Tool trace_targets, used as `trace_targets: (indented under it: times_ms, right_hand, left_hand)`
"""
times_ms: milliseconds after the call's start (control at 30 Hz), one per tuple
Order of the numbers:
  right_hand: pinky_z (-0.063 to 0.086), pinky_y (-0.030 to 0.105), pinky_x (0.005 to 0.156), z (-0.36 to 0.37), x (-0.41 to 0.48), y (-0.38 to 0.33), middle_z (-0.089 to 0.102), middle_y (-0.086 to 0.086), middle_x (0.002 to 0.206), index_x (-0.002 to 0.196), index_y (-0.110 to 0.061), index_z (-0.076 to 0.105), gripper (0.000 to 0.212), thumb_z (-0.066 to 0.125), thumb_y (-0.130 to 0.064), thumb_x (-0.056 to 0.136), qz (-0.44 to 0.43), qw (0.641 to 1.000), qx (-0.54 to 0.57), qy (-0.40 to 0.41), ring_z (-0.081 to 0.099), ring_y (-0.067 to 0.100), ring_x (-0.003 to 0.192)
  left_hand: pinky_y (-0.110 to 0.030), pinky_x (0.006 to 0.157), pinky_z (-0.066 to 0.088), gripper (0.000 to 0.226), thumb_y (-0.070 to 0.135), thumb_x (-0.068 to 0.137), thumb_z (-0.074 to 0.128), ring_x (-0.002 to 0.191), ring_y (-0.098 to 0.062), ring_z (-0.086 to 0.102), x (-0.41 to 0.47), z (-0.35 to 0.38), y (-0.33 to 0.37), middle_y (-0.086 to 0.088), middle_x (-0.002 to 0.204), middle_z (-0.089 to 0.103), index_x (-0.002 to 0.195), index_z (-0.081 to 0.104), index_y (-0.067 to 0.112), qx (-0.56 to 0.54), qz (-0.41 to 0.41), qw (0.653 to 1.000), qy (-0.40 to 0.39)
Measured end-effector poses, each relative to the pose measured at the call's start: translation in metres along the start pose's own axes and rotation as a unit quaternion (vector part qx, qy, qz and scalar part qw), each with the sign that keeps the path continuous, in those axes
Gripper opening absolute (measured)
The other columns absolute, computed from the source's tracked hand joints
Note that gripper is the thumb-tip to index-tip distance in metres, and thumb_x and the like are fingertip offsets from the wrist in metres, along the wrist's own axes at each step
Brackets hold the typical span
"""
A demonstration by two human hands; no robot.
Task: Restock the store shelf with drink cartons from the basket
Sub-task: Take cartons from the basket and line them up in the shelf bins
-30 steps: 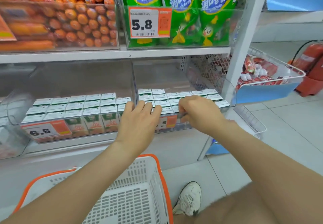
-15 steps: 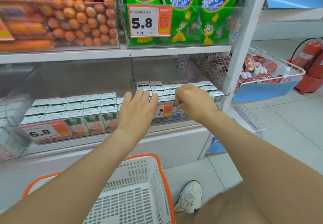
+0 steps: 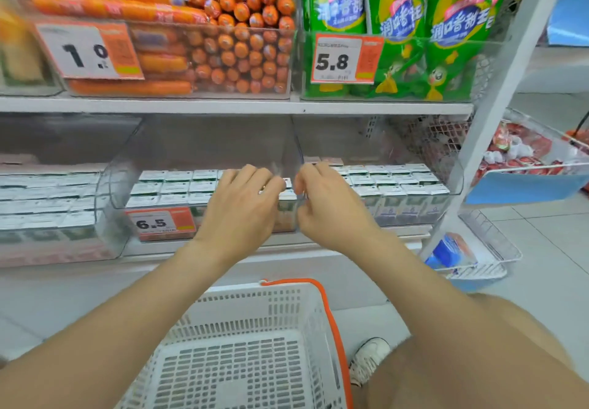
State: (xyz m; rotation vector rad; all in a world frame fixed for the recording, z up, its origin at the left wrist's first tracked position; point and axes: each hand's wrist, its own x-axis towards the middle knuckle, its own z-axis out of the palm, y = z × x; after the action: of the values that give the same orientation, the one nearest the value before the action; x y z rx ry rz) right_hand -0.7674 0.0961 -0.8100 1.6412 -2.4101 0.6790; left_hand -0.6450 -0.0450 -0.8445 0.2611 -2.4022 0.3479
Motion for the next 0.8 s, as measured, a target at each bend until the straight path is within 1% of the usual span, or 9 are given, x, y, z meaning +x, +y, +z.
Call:
trace_targets:
  times_ms: [167, 267, 367, 433, 467, 567, 633, 733, 800]
  right_hand:
    - [0.052, 0.044, 0.074, 0.045, 0.008, -0.091, 0.062, 0.003, 0.098, 0.103, -0.019, 0.06, 0.014, 0.054, -0.024, 0.092, -0.103, 0.993, 0.018, -0.052, 0.061, 0.028, 0.093]
    - [0.053, 0.047, 0.074, 0.07, 0.02, -0.142, 0.062, 0.003, 0.096, 0.101, -0.018, 0.061, 0.017, 0.048, -0.028, 0.095, -0.16, 0.985, 0.017, -0.053, 0.06, 0.029, 0.094]
    - [0.051, 0.045, 0.078, 0.096, 0.038, -0.191, 0.062, 0.006, 0.098, 0.101, -0.014, 0.065, 0.022, 0.047, -0.025, 0.095, -0.218, 0.976, 0.027, -0.013, 0.06, 0.031, 0.094]
    - [0.05, 0.043, 0.078, 0.118, 0.055, -0.218, 0.062, 0.008, 0.098, 0.102, -0.013, 0.066, 0.013, 0.061, -0.015, 0.091, -0.245, 0.969, 0.019, 0.02, 0.059, 0.031, 0.092]
    - [0.05, 0.041, 0.076, 0.129, 0.063, -0.231, 0.062, 0.007, 0.097, 0.101, -0.012, 0.067, 0.016, 0.068, -0.011, 0.086, -0.253, 0.967, 0.006, 0.031, 0.059, 0.03, 0.091]
    - [0.048, 0.04, 0.07, 0.159, 0.082, -0.259, 0.062, 0.008, 0.093, 0.098, -0.011, 0.067, 0.031, 0.075, -0.003, 0.069, -0.278, 0.959, -0.056, 0.02, 0.06, 0.031, 0.087]
    - [0.048, 0.041, 0.067, 0.175, 0.09, -0.272, 0.062, 0.012, 0.09, 0.095, -0.008, 0.066, 0.034, 0.075, 0.001, 0.063, -0.287, 0.954, -0.089, 0.009, 0.061, 0.034, 0.085]
    - [0.048, 0.038, 0.059, 0.187, 0.097, -0.283, 0.061, 0.011, 0.082, 0.085, -0.008, 0.067, 0.037, 0.086, -0.001, 0.054, -0.242, 0.965, -0.097, 0.01, 0.061, 0.034, 0.076]
    - [0.046, 0.034, 0.053, 0.191, 0.101, -0.288, 0.061, 0.007, 0.077, 0.08, -0.011, 0.067, 0.045, 0.096, -0.011, 0.046, -0.218, 0.97, -0.106, 0.01, 0.062, 0.03, 0.071]
  left_hand:
    - [-0.046, 0.075, 0.04, 0.018, 0.014, 0.086, 0.062, 0.089, -0.034, 0.055, -0.056, -0.049, -0.076, -0.006, 0.096, 0.061, 0.104, 0.064, 0.014, 0.026, -0.093, 0.995, -0.01]
    - [-0.044, 0.075, 0.038, 0.026, 0.009, 0.079, 0.063, 0.092, -0.035, 0.055, -0.089, -0.069, -0.132, -0.006, 0.1, 0.059, 0.104, 0.062, 0.016, 0.071, -0.184, 0.98, -0.04]
    - [-0.048, 0.077, 0.042, 0.044, -0.001, 0.069, 0.072, 0.1, -0.04, 0.053, -0.112, -0.084, -0.182, -0.011, 0.111, 0.054, 0.107, 0.06, 0.016, 0.104, -0.321, 0.934, -0.12]
    - [-0.05, 0.086, 0.044, 0.051, -0.001, 0.073, 0.074, 0.11, -0.041, 0.047, -0.127, -0.089, -0.208, -0.013, 0.122, 0.047, 0.116, 0.054, 0.017, 0.115, -0.386, 0.895, -0.19]
    - [-0.052, 0.089, 0.044, 0.052, 0.0, 0.076, 0.073, 0.114, -0.041, 0.044, -0.135, -0.09, -0.218, -0.013, 0.125, 0.043, 0.119, 0.051, 0.017, 0.119, -0.403, 0.88, -0.223]
    - [-0.056, 0.091, 0.045, 0.049, 0.003, 0.082, 0.069, 0.118, -0.04, 0.041, -0.159, -0.089, -0.24, -0.012, 0.126, 0.04, 0.122, 0.047, 0.019, 0.13, -0.422, 0.857, -0.266]
    - [-0.055, 0.088, 0.045, 0.044, 0.008, 0.084, 0.07, 0.116, -0.039, 0.045, -0.171, -0.089, -0.251, -0.012, 0.122, 0.046, 0.12, 0.048, 0.021, 0.151, -0.404, 0.862, -0.267]
    - [-0.046, 0.072, 0.047, 0.034, 0.009, 0.08, 0.076, 0.104, -0.036, 0.054, -0.176, -0.095, -0.26, -0.006, 0.104, 0.056, 0.101, 0.054, 0.023, 0.179, -0.362, 0.878, -0.259]
    - [-0.038, 0.06, 0.039, 0.035, 0.004, 0.078, 0.077, 0.099, -0.031, 0.056, -0.178, -0.098, -0.262, 0.0, 0.093, 0.056, 0.092, 0.054, 0.025, 0.173, -0.355, 0.882, -0.257]
